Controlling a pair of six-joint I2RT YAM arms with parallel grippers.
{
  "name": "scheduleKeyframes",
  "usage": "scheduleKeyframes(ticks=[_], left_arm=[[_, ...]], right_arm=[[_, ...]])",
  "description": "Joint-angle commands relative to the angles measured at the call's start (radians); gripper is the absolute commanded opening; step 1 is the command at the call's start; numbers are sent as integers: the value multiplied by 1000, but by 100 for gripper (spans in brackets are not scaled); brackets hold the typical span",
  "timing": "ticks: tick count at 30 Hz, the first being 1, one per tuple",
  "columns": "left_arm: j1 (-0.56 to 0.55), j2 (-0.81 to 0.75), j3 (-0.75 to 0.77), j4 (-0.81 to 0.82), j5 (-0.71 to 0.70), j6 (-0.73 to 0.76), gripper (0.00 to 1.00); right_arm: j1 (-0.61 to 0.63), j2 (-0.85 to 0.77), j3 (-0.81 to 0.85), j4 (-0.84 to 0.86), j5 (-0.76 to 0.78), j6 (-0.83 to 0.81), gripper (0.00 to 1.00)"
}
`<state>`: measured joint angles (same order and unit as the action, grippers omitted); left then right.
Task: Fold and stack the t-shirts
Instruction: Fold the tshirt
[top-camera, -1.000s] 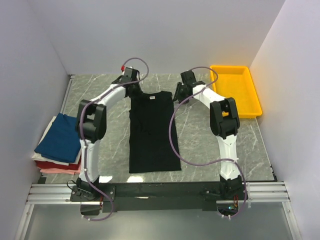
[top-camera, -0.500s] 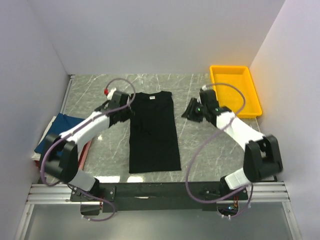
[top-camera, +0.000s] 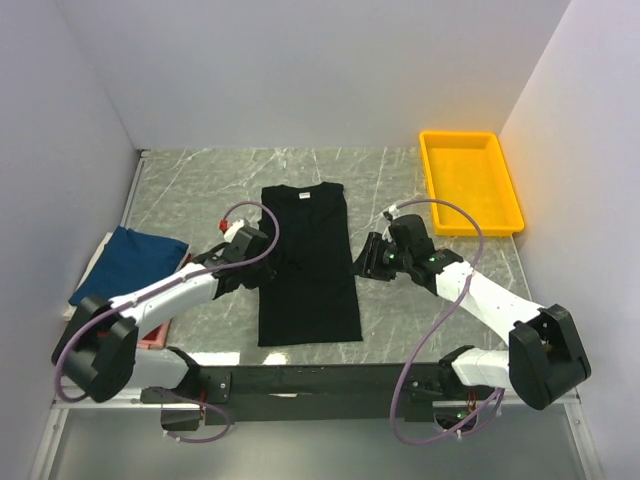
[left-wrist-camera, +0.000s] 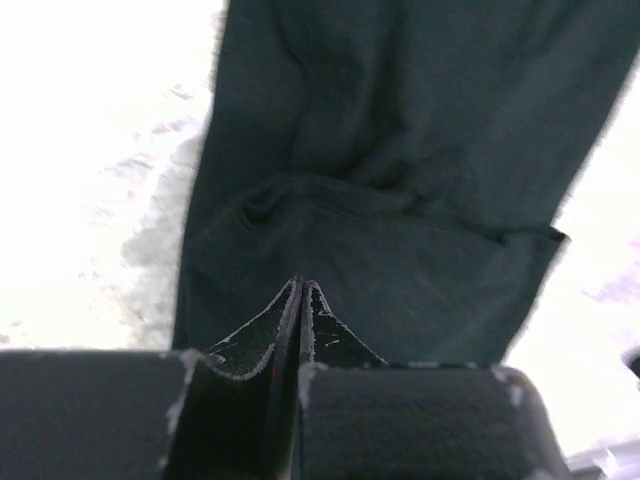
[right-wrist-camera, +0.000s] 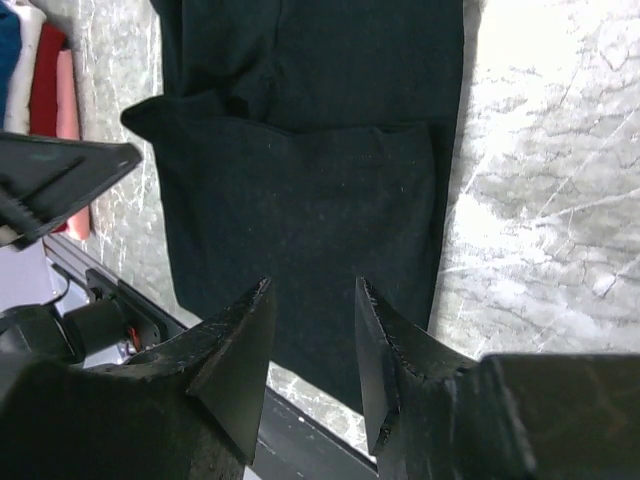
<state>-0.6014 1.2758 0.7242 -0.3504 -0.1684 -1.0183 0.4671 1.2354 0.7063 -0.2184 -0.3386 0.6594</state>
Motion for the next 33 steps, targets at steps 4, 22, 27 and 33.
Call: scheduleKeyframes(ticks=[4,22,27,33], left_arm=[[17,132,61,76,-102,17,6],[71,206,80,133,-131,38,4],[86,235,81,146,-122,44,4],[94,244,73,162,-125,53,4]], right_arm=[[2,38,1,67,-7,2,44],[2,193,56,131,-39,5,42],[2,289,128,160,-40,29,33],[-2,407,191,186,-36,43,22]])
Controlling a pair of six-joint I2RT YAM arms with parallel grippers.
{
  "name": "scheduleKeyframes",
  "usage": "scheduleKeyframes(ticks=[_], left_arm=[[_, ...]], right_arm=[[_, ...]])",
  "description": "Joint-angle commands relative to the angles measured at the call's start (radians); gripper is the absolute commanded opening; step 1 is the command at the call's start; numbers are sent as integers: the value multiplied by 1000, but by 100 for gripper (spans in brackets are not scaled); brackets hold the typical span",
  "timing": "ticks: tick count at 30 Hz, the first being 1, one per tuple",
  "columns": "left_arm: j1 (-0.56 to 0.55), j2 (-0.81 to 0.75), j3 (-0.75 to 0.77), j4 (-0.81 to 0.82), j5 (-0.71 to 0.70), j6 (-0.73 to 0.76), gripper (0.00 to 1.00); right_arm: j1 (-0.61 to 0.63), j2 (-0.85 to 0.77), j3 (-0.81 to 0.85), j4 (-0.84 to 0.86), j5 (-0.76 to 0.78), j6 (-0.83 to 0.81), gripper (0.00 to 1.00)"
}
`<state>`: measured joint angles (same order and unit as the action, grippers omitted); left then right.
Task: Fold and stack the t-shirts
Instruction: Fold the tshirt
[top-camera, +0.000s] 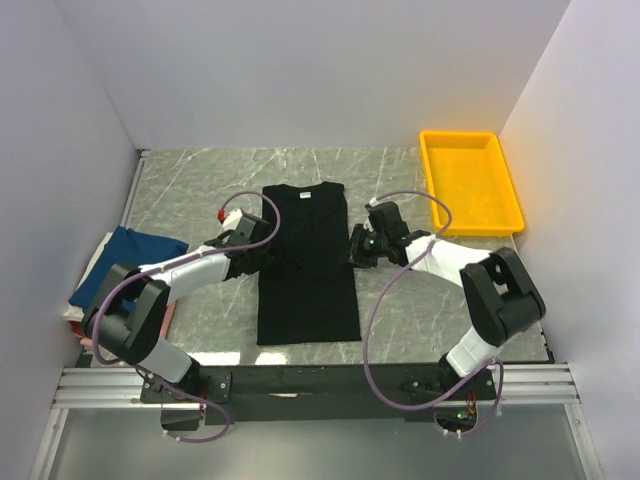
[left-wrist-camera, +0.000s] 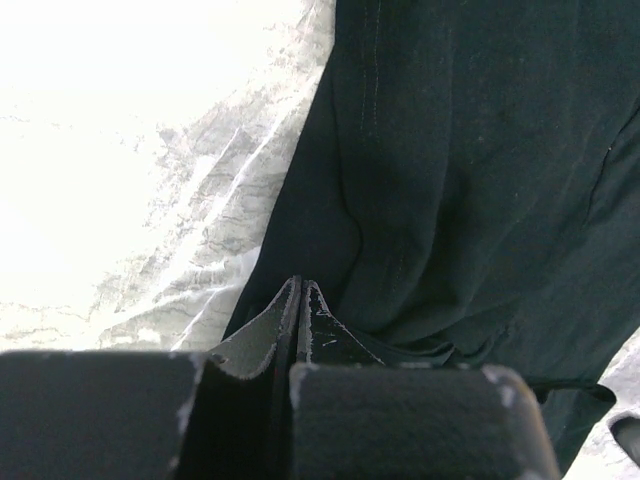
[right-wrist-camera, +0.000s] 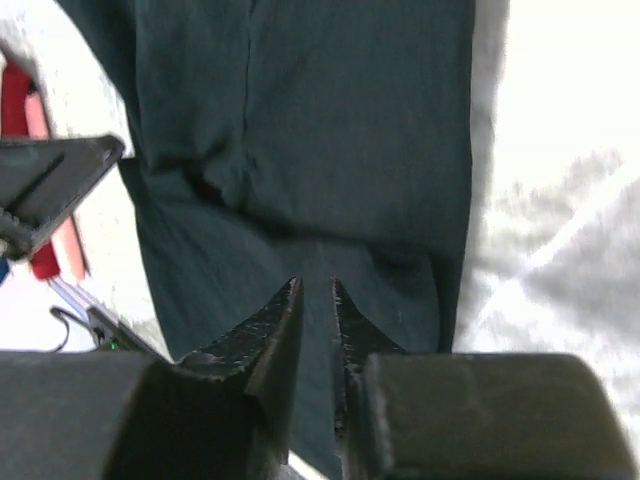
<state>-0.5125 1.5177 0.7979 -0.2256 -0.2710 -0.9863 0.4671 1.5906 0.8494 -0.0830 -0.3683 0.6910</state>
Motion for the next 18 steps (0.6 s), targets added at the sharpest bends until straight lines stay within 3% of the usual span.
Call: scheduleKeyframes(ticks=[1,7,18], left_arm=[[8,6,0,40,-20,24,4],[17,22,-19,54,-7,31,3],[29,29,-54,63,12,21,1]], right_arm=[[-4,71,54,48,-1,10,21],[-57,166,31,51,12,-1,15],[-100,138,-1,39,2,-8,14]])
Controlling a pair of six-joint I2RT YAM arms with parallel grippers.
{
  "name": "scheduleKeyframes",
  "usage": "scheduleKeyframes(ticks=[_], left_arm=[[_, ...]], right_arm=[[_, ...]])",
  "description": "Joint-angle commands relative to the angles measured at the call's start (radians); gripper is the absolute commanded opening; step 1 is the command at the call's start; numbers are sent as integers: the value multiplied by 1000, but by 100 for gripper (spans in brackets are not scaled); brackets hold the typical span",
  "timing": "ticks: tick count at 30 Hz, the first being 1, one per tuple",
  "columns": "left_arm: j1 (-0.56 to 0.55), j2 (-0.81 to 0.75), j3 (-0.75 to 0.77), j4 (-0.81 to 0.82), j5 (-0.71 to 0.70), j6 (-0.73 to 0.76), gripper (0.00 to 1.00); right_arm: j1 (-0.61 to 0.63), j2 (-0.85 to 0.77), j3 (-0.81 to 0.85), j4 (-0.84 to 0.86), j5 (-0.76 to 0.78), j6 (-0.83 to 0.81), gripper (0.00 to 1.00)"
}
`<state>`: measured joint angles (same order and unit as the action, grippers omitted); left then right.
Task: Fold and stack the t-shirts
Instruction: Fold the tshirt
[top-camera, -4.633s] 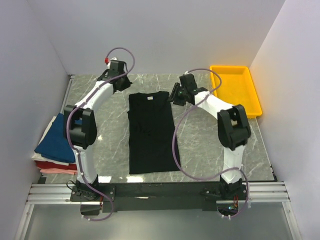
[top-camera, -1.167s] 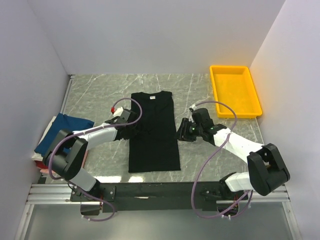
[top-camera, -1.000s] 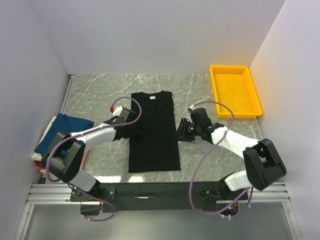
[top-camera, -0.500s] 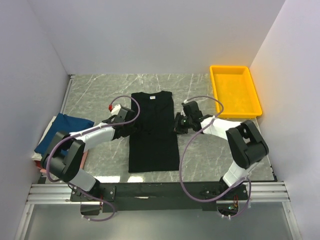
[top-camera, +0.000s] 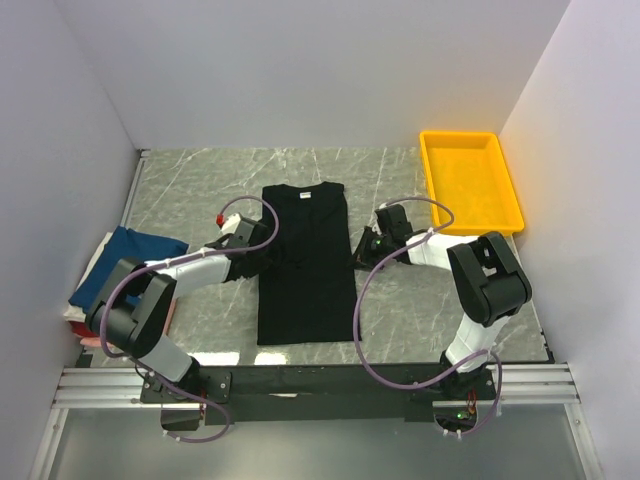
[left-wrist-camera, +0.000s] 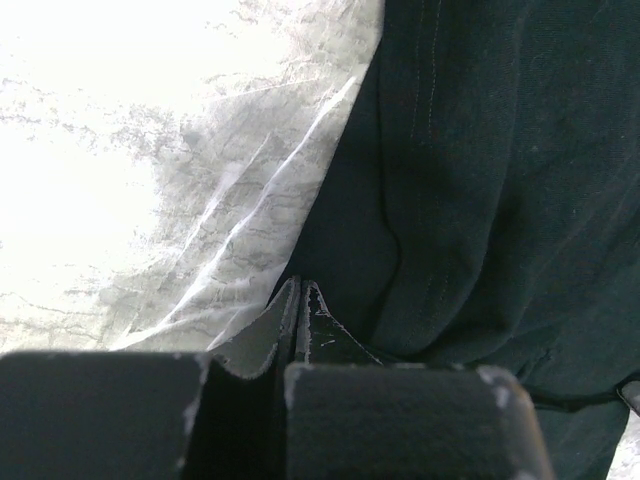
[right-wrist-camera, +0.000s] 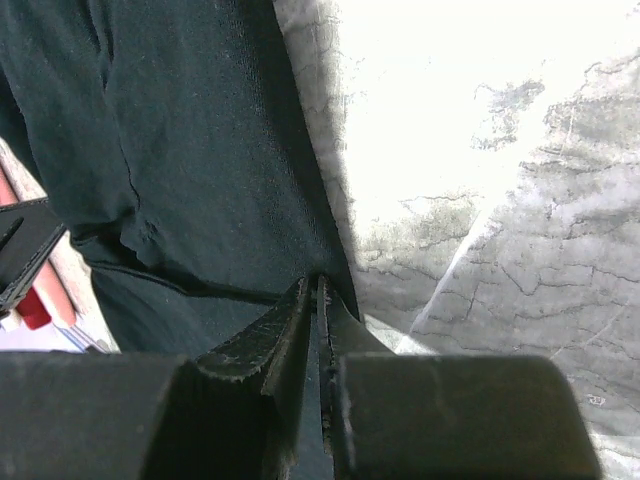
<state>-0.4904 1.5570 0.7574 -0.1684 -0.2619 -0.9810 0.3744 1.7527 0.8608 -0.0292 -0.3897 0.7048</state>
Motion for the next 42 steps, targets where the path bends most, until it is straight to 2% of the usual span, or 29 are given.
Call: scheduleKeyframes(ticks=[1,4,6,7,8,10,15,18,23,29,35,37,42], left_arm=[[9,-15,-9,1,1,24,1],[16,-57,16,-32,-7,33,2],[19,-118,26,-63,-14,39,11],[24,-141,33,-74,-17,39,16],[27,-188,36,-86,-19,39,28],[33,-233,46,-129,-13,41,35],[32,-366,8,-218,64,10,46],[30,-435,-56,-252,177,-2,53],[6,-555,-124,-400,256,-37,50],[-102,-691,-213,-552,265,-217,47],[-198,-798,-322,-550,309,-357,43],[-229,-796,-354,-511,337,-375,40],[-296,-761,-366,-480,319,-410,41]], right_arm=[[-9,-25,-11,-18,19,-24,14],[-14,-61,-6,-35,14,-27,15],[-23,-119,-12,-47,9,-28,17],[-25,-143,-19,-51,9,-28,24],[-28,-197,-31,-60,9,-30,29],[-34,-248,-48,-83,-11,-36,39],[-34,-424,-147,-121,-66,-57,43],[-29,-522,-239,-155,-112,-71,43],[-14,-660,-371,-247,-158,-97,43],[37,-751,-463,-328,-176,-100,43],[156,-746,-531,-276,-170,-30,43],[179,-725,-545,-246,-169,-12,43],[187,-697,-560,-201,-163,2,43]])
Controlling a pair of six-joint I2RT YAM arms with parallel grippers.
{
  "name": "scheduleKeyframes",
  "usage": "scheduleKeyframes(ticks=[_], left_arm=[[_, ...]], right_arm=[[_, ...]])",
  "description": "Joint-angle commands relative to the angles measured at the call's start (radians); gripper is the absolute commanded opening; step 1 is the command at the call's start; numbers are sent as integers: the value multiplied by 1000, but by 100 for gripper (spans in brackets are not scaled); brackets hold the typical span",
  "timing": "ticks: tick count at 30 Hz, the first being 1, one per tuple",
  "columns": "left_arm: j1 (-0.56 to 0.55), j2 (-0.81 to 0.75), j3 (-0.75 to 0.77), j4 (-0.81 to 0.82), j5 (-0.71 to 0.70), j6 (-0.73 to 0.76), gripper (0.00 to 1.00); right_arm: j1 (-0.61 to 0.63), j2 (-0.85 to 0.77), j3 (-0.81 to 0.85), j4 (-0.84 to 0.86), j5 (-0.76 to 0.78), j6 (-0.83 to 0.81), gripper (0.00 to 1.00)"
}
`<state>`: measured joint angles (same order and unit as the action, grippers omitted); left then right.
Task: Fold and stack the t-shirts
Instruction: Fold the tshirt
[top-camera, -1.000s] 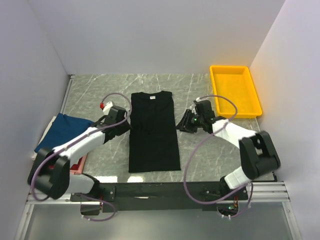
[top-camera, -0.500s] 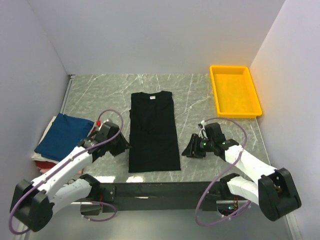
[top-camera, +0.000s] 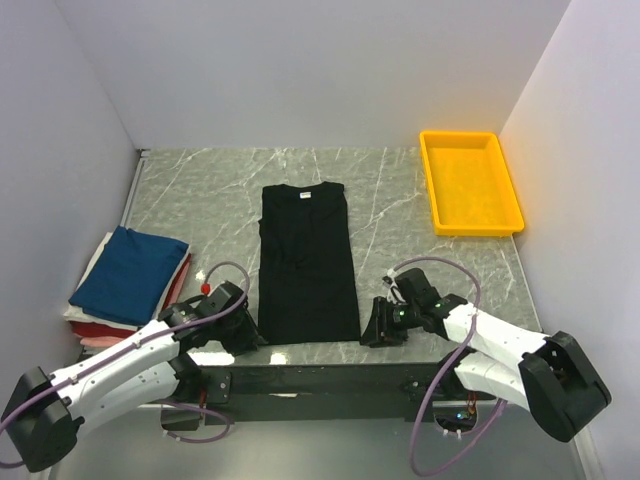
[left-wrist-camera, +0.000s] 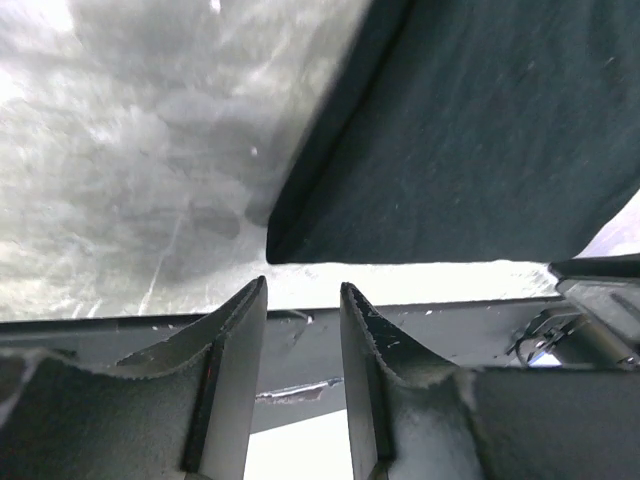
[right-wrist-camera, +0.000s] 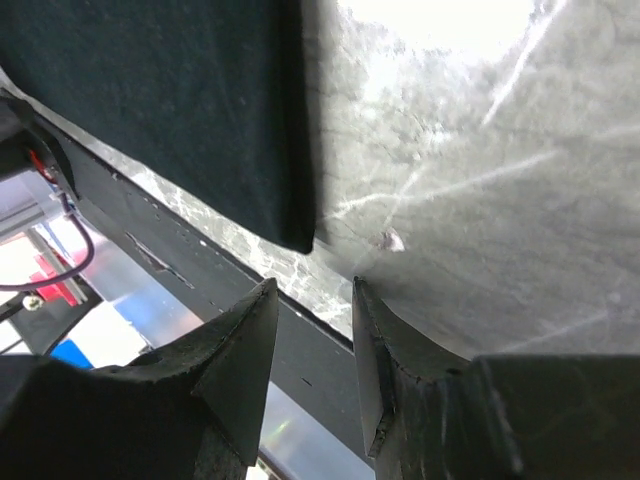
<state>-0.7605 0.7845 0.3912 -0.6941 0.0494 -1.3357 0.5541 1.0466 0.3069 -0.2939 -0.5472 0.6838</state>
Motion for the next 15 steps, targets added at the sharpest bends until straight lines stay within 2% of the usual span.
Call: scheduleKeyframes(ticks=[1,15], left_arm=[[-37,19,1,48,0,-57,41],[-48,32,-31,59,-112,-57,41]], right_arm=[[9,15,-8,77,-2,29,43],[32,79,-68,217,0,94,42]])
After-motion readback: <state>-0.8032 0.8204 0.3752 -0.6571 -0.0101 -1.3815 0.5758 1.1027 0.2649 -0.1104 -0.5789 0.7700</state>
